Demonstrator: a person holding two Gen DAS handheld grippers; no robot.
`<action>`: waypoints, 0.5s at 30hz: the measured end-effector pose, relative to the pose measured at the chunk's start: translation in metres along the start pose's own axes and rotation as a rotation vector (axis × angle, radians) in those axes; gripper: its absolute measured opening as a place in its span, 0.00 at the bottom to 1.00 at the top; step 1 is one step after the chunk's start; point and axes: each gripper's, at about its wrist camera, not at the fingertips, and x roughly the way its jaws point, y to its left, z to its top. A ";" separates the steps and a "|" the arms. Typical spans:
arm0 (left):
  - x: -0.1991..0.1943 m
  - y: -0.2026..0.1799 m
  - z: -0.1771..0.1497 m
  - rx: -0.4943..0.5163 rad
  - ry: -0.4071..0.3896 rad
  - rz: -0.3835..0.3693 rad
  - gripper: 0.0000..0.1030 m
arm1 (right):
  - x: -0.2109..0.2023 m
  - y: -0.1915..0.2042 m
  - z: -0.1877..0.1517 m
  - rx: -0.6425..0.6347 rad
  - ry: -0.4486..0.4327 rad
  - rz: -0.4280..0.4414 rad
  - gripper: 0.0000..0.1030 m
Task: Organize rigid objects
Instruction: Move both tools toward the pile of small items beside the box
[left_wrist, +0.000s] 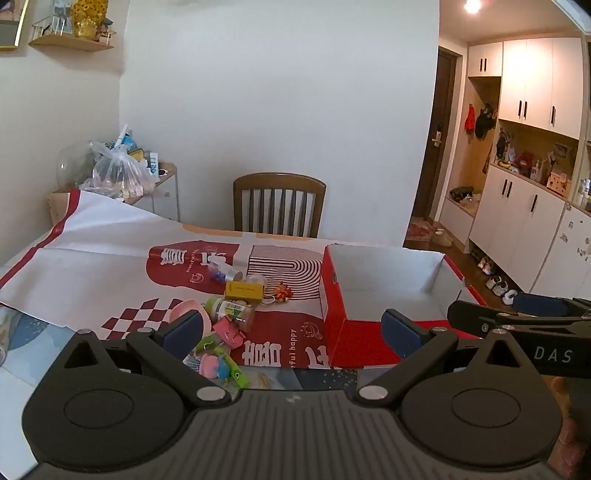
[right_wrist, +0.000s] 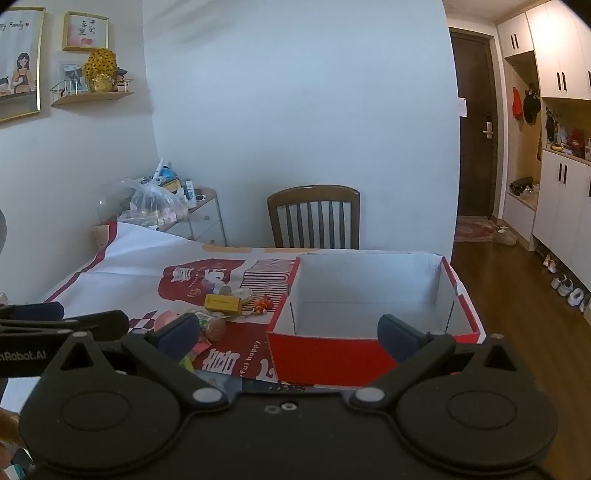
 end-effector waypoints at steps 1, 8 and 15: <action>-0.001 0.000 -0.001 0.000 -0.003 0.005 1.00 | -0.001 0.001 0.000 -0.003 -0.001 0.003 1.00; -0.012 -0.001 -0.001 0.002 -0.017 0.037 1.00 | -0.008 0.001 -0.002 -0.008 -0.002 0.019 1.00; -0.019 0.001 -0.004 -0.015 -0.015 0.076 1.00 | -0.010 0.005 -0.002 -0.021 0.004 0.040 1.00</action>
